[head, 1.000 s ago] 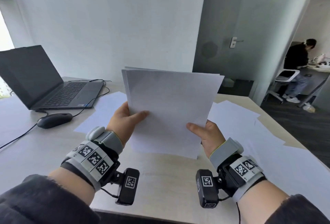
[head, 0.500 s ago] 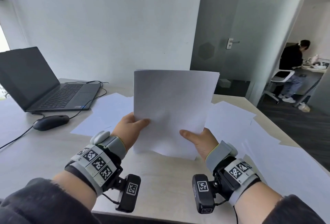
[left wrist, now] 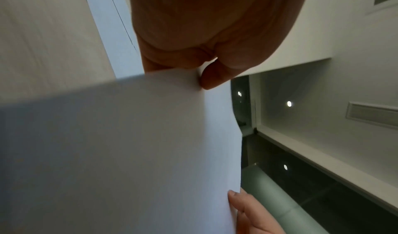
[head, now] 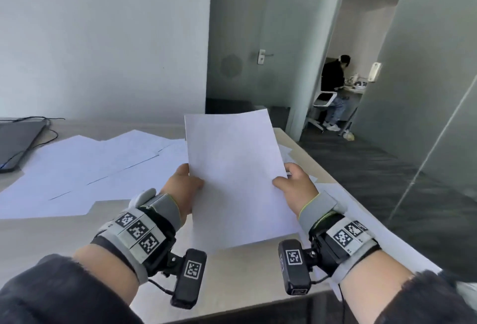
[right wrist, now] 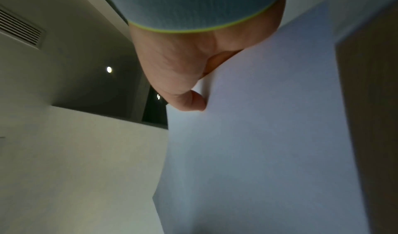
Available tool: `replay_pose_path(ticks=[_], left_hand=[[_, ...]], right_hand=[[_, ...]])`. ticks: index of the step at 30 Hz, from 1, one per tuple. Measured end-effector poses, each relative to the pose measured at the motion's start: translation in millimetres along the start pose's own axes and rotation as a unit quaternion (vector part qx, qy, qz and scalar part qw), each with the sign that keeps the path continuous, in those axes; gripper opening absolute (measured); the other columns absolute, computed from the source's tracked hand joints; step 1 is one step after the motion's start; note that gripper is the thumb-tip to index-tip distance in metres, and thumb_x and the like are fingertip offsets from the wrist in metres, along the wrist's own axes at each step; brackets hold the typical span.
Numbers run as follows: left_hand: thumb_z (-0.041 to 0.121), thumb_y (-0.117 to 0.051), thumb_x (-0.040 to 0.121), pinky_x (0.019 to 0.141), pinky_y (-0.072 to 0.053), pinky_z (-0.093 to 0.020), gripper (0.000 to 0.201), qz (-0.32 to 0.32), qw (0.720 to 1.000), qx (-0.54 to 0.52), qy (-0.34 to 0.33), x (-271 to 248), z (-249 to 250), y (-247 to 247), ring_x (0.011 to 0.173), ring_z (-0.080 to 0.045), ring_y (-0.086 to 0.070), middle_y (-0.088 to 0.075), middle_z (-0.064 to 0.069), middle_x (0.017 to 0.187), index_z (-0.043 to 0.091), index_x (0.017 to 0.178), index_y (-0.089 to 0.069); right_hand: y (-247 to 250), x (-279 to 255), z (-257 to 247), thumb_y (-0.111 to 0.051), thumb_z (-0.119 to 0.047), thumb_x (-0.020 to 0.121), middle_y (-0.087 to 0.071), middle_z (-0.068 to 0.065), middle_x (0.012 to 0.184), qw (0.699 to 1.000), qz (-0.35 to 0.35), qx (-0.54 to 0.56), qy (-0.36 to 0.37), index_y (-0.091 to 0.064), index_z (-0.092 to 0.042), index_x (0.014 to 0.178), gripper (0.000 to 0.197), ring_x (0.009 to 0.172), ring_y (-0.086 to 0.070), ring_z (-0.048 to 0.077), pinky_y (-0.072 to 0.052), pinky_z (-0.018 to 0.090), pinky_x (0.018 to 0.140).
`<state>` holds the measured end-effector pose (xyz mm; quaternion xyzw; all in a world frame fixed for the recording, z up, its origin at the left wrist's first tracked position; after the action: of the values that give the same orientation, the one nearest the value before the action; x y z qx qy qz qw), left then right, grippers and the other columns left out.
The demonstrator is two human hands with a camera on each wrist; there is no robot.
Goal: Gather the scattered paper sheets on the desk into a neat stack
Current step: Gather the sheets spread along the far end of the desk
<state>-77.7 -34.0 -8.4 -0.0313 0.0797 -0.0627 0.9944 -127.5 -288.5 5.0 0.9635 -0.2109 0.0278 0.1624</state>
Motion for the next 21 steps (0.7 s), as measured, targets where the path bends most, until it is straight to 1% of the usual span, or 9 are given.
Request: replay_pose_path(ticks=[3,5,9,11,14,16,18,20,21], left_hand=[[-0.006,-0.040,0.088,0.077,-0.062,-0.054,0.051,-0.059,0.995,0.074,0.025,-1.3,-4.9,-52.0,0.101,-0.039,-0.069,-0.068,-0.015,0.115,0.026,0.126,-0.054],[-0.008,-0.041,0.091,0.068,-0.063,-0.049,0.052,-0.111,0.989,0.094,0.035,-3.4,-11.6,-85.1,0.092,-0.035,-0.072,-0.070,-0.014,0.111,0.025,0.128,-0.052],[-0.004,-0.048,0.092,0.062,-0.061,-0.039,0.046,-0.199,0.971,0.119,0.059,-14.6,-29.4,-141.4,0.080,-0.023,-0.076,-0.077,-0.007,0.104,0.021,0.130,-0.055],[-0.003,-0.050,0.092,0.061,-0.060,-0.037,0.046,-0.232,0.961,0.128,0.074,-19.1,-38.9,-166.4,0.080,-0.021,-0.077,-0.078,-0.006,0.102,0.022,0.129,-0.057],[-0.001,-0.054,0.092,0.062,-0.061,-0.038,0.044,-0.264,0.952,0.122,0.100,-26.7,-48.0,-189.3,0.083,-0.023,-0.078,-0.078,-0.008,0.106,0.024,0.128,-0.060],[0.004,-0.060,0.091,0.059,-0.060,-0.036,0.041,-0.263,0.950,0.126,0.111,-30.3,-51.4,-194.6,0.088,-0.025,-0.078,-0.077,-0.009,0.109,0.024,0.127,-0.061],[0.010,-0.063,0.090,0.060,-0.058,-0.035,0.035,-0.253,0.950,0.139,0.117,-31.8,-51.6,-199.0,0.092,-0.028,-0.077,-0.075,-0.013,0.112,0.020,0.123,-0.064],[0.015,-0.063,0.092,0.062,-0.058,-0.038,0.025,-0.245,0.951,0.148,0.118,-30.5,-50.1,-197.1,0.091,-0.032,-0.076,-0.072,-0.016,0.117,0.013,0.117,-0.065],[0.017,-0.063,0.094,0.063,-0.059,-0.039,0.024,-0.237,0.953,0.147,0.119,-28.9,-49.1,-194.6,0.090,-0.032,-0.075,-0.070,-0.016,0.118,0.012,0.117,-0.062]], right_hand=[[53.0,6.9,21.7,-0.061,-0.001,0.085,-0.067,0.005,0.113,0.999,0.022,-0.036,-0.013,-0.061,-0.014,0.118,0.036,0.099,-0.065,0.025,-0.053,0.036,0.085],[86.9,8.9,38.5,-0.062,0.000,0.085,-0.067,0.007,0.119,0.996,0.037,-0.072,-0.036,-0.060,-0.014,0.124,0.042,0.104,-0.066,0.029,-0.054,0.042,0.092],[151.8,2.1,67.1,-0.065,-0.001,0.085,-0.072,0.007,0.113,0.986,0.051,-0.142,-0.076,-0.063,-0.012,0.125,0.041,0.099,-0.069,0.029,-0.052,0.034,0.077],[180.9,-2.9,80.8,-0.067,-0.005,0.084,-0.074,0.006,0.104,0.977,0.061,-0.179,-0.096,-0.067,-0.016,0.120,0.038,0.093,-0.070,0.030,-0.054,0.036,0.075],[206.5,-6.6,97.1,-0.069,-0.008,0.083,-0.073,0.004,0.089,0.967,0.064,-0.215,-0.119,-0.073,-0.018,0.112,0.031,0.078,-0.066,0.025,-0.049,0.030,0.068],[213.3,-7.1,105.7,-0.070,-0.010,0.082,-0.073,0.004,0.088,0.961,0.063,-0.238,-0.129,-0.075,-0.017,0.109,0.028,0.076,-0.064,0.024,-0.049,0.030,0.071],[219.3,-7.9,113.6,-0.069,-0.011,0.083,-0.074,0.011,0.092,0.955,0.059,-0.255,-0.137,-0.074,-0.010,0.111,0.028,0.078,-0.065,0.028,-0.052,0.033,0.074],[220.6,-8.2,119.2,-0.069,-0.014,0.087,-0.072,0.021,0.104,0.952,0.072,-0.266,-0.136,-0.070,0.000,0.116,0.032,0.092,-0.068,0.038,-0.053,0.037,0.082],[221.6,-8.8,121.2,-0.069,-0.017,0.089,-0.071,0.019,0.109,0.950,0.080,-0.270,-0.136,-0.069,-0.002,0.118,0.034,0.101,-0.067,0.037,-0.052,0.036,0.086]])
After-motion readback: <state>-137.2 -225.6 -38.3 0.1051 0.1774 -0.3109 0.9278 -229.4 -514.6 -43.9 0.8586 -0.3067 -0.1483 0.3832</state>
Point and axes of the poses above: each hand's wrist, its own x-axis towards the middle knuckle, its own y-axis out of the back of the hand, z = x × y, the point moved 3 cm from there along x, towards the middle knuckle
